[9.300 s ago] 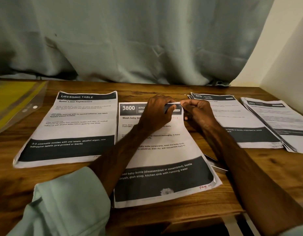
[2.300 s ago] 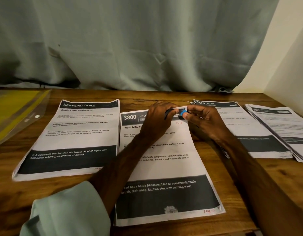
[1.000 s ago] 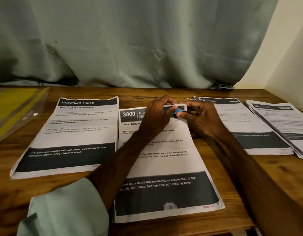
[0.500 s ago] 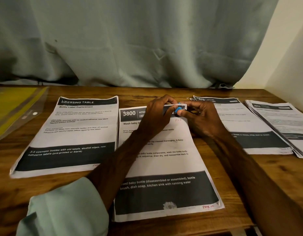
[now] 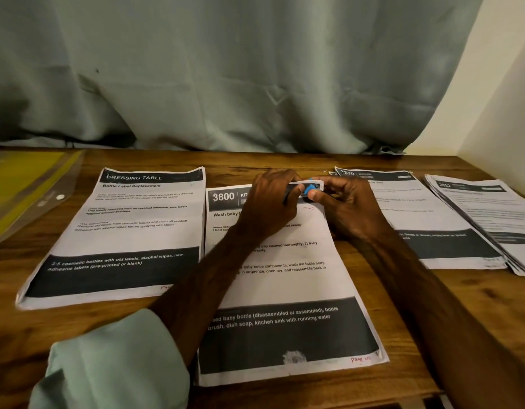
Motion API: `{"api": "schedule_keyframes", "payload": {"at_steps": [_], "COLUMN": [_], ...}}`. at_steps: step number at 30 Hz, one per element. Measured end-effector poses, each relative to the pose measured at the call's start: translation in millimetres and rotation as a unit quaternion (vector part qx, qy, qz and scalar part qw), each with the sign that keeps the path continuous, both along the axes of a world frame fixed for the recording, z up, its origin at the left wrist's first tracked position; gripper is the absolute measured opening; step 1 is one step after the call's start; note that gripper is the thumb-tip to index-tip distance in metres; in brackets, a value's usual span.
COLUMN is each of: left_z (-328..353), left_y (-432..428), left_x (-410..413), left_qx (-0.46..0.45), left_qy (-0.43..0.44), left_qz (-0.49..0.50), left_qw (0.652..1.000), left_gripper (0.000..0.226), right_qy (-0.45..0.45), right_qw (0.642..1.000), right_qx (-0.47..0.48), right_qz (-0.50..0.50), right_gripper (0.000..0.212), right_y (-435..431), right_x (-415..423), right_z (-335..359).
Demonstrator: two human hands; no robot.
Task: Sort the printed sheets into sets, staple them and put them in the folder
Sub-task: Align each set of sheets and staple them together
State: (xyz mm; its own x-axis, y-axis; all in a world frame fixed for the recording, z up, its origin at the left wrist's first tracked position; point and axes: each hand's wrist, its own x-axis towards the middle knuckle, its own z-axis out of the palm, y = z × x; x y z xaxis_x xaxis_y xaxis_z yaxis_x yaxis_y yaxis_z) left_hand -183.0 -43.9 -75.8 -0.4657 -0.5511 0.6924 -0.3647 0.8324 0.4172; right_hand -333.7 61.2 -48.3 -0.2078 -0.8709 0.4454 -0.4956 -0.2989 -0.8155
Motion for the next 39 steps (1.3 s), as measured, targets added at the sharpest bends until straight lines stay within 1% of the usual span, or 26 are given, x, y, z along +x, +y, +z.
{"api": "schedule_keyframes", "payload": {"at_steps": [6,10,14,17,21,24,26,28,31,34,39], "left_z": [0.8,1.4,1.2,0.7,0.4,1.9,3.6,4.4,6.0,7.2,6.6], "left_y": [0.5,1.3,1.6,1.5,1.7,3.5,3.2,2.2,2.7,0.2,-3.7], "left_x": [-0.1,0.0,0.0,0.1,2.1,4.4,6.7,8.7,9.9,8.2,6.5], "left_qx": [0.009,0.011,0.013,0.018,0.005,0.008,0.019,0.012,0.013,0.019,0.016], "left_qy": [-0.007,-0.008,-0.012,-0.013,-0.016,0.013,0.039,0.019,-0.064,-0.097,-0.106], "left_qz": [0.000,0.002,-0.002,-0.002,-0.003,-0.015,-0.030,-0.050,-0.079,-0.090,-0.093], "left_qw": [1.000,1.000,1.000,1.000,1.000,1.000,0.999,0.999,0.995,0.991,0.990], "left_gripper": [0.034,0.036,0.036,0.036,0.034,0.030,0.033,0.046,0.062,0.062,0.060], "right_qy": [-0.017,-0.003,-0.006,0.001,0.011,0.012,-0.004,-0.006,0.017,0.037,0.049], "right_qw": [1.000,1.000,1.000,1.000,1.000,0.999,1.000,1.000,0.999,0.999,0.998], "right_qx": [0.017,0.022,0.019,0.014,0.001,-0.006,-0.009,-0.018,-0.025,-0.031,-0.036], "right_qz": [0.000,-0.004,-0.008,-0.009,-0.024,-0.030,-0.023,-0.018,-0.018,-0.023,-0.032], "right_gripper": [0.020,0.019,0.022,0.020,0.022,0.022,0.020,0.019,0.020,0.023,0.027], "right_y": [-0.4,-0.1,-0.5,-0.2,-2.5,-3.9,-3.8,-3.7,-3.9,-4.4,-4.6], "right_x": [-0.5,-0.5,-0.6,0.6,2.1,3.3,4.8,5.6,5.7,4.5,4.2], "right_z": [-1.1,-1.1,-1.1,-1.4,-3.7,-5.3,-5.3,-5.4,-6.4,-9.1,-11.4]}}
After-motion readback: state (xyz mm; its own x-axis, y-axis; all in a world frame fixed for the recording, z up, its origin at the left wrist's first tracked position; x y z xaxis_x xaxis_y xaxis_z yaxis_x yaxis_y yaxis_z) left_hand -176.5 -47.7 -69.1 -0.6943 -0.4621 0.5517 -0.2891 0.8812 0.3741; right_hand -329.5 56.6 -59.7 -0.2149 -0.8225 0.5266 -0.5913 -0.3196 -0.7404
